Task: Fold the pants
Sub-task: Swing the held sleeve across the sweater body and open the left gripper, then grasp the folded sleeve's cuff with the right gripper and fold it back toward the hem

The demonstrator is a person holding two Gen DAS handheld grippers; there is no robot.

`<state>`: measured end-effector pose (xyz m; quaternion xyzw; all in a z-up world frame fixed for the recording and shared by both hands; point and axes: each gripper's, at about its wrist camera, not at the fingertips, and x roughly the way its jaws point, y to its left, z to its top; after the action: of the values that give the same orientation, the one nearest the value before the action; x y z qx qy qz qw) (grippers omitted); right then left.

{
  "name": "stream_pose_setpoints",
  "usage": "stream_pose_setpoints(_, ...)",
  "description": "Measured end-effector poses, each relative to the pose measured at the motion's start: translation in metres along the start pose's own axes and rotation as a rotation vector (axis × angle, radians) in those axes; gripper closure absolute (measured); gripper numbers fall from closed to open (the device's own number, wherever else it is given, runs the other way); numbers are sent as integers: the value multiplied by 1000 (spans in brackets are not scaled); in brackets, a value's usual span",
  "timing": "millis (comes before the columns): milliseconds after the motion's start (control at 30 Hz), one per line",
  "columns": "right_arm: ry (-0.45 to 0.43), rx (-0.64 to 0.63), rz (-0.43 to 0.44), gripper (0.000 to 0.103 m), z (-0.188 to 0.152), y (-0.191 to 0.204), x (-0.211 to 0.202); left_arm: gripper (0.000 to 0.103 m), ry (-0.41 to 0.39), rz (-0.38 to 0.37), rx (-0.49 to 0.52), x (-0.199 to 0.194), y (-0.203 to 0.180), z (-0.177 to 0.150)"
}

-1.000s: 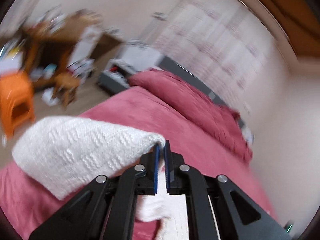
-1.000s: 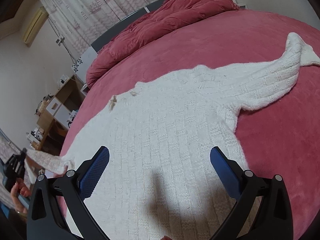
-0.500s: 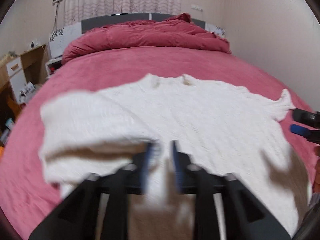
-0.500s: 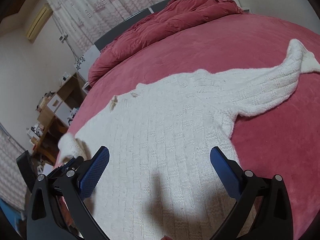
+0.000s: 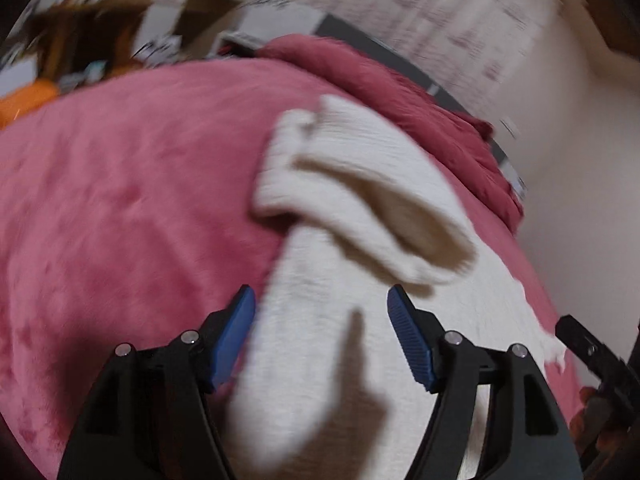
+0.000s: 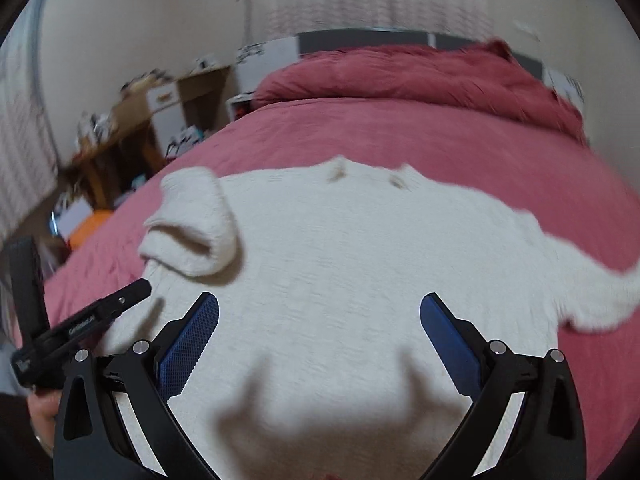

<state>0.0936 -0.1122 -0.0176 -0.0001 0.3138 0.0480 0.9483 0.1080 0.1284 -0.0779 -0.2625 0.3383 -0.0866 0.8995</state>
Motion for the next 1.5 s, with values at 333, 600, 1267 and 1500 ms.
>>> stream_pose_setpoints(333, 28, -576, -193, 7, 43, 160, 80, 34, -88, -6, -123, -24, 26, -10)
stream_pose_setpoints(600, 53, -363, -137, 78, 84, 133, 101, 31, -76, -27, -123, -9, 34, -7)
stream_pose_setpoints(1267, 90, 403, 232, 14, 70, -37, 95, 17, 44, 223, 66, 31, -16, 24)
stream_pose_setpoints(1500, 239, 245, 129, 59, 109, 19, 172, 13, 26, 206, 83, 33, -11, 15)
